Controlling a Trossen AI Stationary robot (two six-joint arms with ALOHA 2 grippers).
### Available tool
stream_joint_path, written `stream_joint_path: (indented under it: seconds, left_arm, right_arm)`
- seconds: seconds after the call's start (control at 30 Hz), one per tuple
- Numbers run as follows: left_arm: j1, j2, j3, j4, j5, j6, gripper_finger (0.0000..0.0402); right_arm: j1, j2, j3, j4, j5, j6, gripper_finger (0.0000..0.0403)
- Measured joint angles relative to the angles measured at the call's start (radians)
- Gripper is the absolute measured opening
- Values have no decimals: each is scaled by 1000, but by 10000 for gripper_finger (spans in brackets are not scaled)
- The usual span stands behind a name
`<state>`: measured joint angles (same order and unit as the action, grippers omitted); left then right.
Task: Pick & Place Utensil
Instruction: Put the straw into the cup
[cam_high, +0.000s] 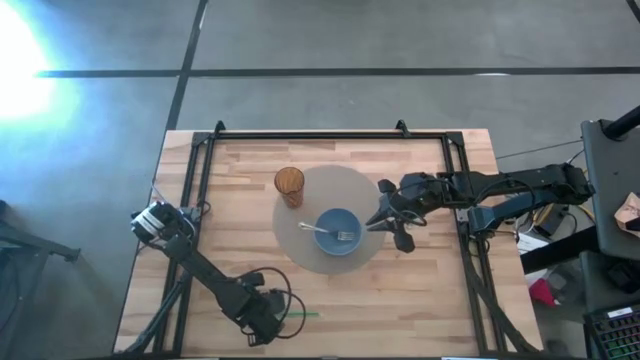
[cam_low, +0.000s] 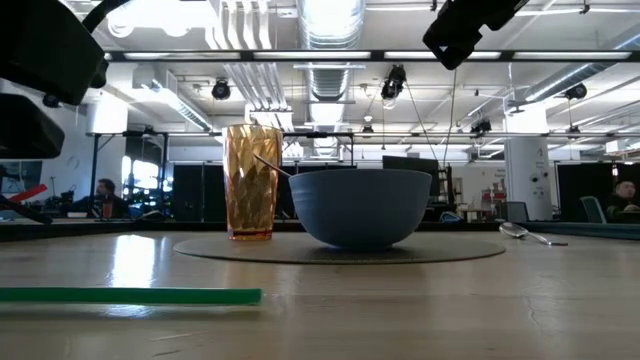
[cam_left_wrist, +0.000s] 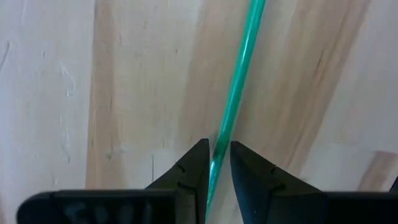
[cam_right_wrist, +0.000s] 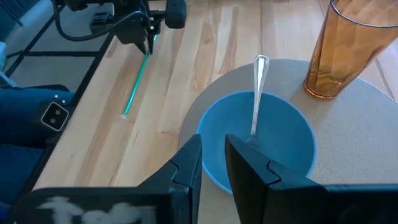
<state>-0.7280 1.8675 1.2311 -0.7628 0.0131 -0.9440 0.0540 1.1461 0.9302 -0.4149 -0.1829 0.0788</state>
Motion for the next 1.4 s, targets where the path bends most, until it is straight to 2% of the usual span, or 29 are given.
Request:
stream_joint_path:
  seconds: [0.37,0.67,1.03,1.4]
  left_arm:
    - [0,-2,-27,12,4,-3,70]
    - [0,-5,-38,19,6,-18,7]
    - [1,-6,-26,6,39,11,1]
    - [0,-18,102,-288,52,27,0]
  right_arm:
    - [0,0,-1,0,0,-2,68]
    - [0,0,-1,0,0,0,68]
    - [0,0,-1,0,0,0,68]
    - [0,0,-1,0,-2,23,68]
